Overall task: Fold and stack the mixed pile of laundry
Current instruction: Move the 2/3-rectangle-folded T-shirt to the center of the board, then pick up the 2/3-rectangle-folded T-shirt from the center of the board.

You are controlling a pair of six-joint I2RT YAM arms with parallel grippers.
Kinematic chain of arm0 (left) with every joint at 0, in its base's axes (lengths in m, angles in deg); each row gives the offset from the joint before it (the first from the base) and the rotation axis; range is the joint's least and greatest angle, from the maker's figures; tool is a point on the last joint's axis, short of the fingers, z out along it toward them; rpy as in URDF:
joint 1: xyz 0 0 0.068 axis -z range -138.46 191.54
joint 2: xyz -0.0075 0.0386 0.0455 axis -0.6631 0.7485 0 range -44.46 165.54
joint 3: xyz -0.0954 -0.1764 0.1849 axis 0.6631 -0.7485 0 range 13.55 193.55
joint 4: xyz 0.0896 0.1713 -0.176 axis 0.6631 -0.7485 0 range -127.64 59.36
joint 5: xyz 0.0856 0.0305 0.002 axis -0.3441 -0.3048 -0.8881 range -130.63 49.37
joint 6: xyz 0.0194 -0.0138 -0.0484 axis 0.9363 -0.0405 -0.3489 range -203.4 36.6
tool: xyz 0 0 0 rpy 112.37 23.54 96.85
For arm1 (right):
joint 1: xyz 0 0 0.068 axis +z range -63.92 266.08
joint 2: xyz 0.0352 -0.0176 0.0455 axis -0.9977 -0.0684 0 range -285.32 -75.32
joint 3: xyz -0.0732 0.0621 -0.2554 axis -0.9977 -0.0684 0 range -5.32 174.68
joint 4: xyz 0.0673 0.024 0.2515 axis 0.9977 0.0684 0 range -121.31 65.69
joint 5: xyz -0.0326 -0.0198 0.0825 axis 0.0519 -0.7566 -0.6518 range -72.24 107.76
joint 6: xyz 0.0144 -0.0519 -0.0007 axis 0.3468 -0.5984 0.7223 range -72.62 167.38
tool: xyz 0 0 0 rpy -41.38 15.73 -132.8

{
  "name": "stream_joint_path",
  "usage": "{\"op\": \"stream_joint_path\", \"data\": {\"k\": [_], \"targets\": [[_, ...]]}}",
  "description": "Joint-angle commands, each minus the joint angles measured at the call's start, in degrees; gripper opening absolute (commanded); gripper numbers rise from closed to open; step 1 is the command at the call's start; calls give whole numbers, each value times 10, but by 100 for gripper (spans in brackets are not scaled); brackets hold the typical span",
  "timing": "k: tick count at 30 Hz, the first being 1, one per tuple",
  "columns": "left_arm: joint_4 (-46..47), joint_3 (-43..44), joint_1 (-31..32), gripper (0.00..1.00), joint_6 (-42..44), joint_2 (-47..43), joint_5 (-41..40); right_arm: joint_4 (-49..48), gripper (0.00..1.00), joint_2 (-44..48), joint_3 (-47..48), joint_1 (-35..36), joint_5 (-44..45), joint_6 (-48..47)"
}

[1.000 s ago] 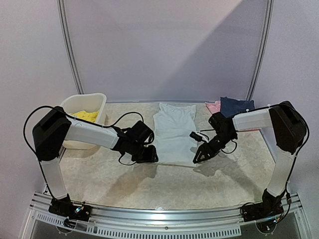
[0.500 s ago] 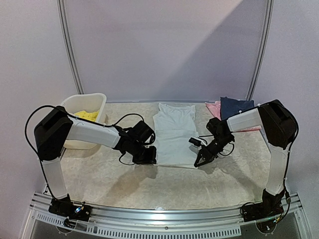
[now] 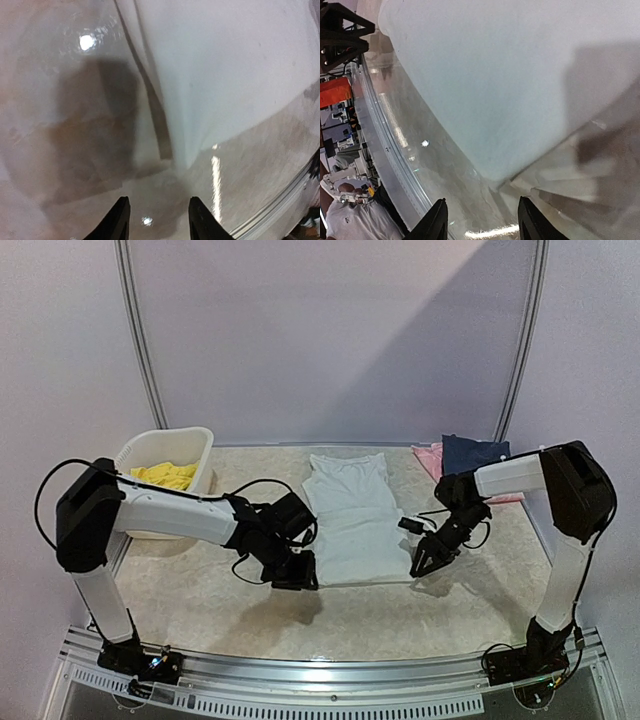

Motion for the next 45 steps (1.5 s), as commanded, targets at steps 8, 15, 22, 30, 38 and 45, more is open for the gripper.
{"op": "stream_joint_path", "data": {"k": [8, 15, 22, 30, 38, 45], "targets": [[-71, 12, 100, 51, 504, -149, -203, -160, 66, 292, -52, -56, 180, -77], [39, -12, 132, 46, 767, -91, -240, -127, 65, 242, 35, -60, 12, -48], [66, 6, 132, 39, 816, -4, -249, -326, 99, 327, -85, -60, 85, -61], [94, 17, 133, 35, 818, 50, -260, -202, 99, 288, -1, -67, 62, -50], [105, -1, 131, 41, 828, 30, -298, -206, 99, 303, -19, -67, 70, -89], [70, 39, 115, 41, 817, 101, -294, -193, 94, 291, -19, -66, 51, -100]]}}
